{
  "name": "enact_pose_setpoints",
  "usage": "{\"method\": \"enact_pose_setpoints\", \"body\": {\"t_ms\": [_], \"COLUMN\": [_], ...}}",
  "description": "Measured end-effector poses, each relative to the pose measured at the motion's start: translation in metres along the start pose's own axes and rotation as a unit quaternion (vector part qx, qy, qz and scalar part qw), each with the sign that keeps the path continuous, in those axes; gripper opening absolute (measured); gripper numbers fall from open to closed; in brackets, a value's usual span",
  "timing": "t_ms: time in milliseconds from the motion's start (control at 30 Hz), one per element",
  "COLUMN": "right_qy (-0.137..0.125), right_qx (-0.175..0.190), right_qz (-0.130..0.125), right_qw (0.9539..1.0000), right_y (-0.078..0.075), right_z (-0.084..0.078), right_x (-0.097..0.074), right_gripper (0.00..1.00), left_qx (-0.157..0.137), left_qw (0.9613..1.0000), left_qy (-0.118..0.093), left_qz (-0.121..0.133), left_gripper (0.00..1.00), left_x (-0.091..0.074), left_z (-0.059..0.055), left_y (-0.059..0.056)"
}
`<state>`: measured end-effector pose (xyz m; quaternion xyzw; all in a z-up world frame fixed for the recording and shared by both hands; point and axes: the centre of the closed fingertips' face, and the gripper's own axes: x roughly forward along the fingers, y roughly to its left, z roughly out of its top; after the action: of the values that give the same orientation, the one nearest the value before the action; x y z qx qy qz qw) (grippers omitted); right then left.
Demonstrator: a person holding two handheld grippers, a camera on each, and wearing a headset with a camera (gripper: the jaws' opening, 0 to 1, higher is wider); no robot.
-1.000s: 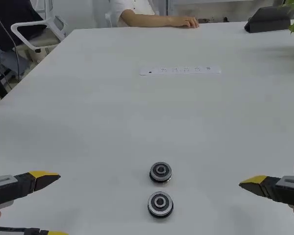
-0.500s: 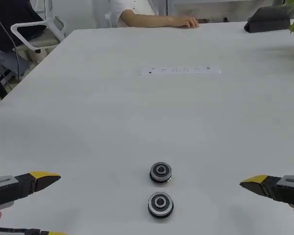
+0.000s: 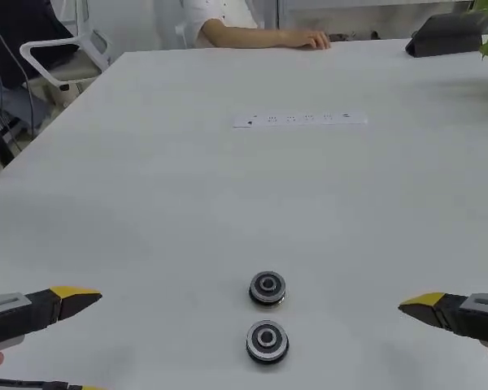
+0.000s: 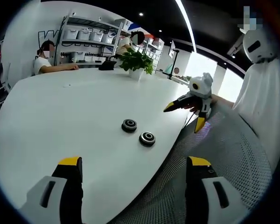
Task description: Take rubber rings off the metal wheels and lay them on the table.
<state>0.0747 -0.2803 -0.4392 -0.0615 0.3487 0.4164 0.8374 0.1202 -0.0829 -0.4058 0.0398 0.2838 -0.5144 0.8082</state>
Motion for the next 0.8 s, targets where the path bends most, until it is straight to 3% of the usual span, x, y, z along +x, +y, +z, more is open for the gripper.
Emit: {"method": "enact_pose_setpoints", "body": {"t_ms": [267,467,800], "right_qy": [-0.005,-0.002,-0.011], "right_qx": [0.002,-0.009,-0.02], "right_qz": [-0.002,-0.001,-0.007], "right_qw": [1.0,1.0,0.9997], "right_y": [0.0,0.001,0.0], "right_z": [0.002,0.004,0.015], "right_x": [-0.001,0.0,-0.005], "right_gripper": [0.94,0.94,0.93], "left_qx": [0.003,0.014,0.014], "left_qw": [1.0,0.9997,0.9992], "left_qy": [-0.004,0.002,-0.009], "left_qz": [-0.002,-0.018,-0.035], "left_gripper": [0.9,0.9,0.92], "left_x": [0.0,0.001,0.0], "left_z": [0.002,0.002,0.009], "left_y": [-0.002,-0.008,-0.015]}}
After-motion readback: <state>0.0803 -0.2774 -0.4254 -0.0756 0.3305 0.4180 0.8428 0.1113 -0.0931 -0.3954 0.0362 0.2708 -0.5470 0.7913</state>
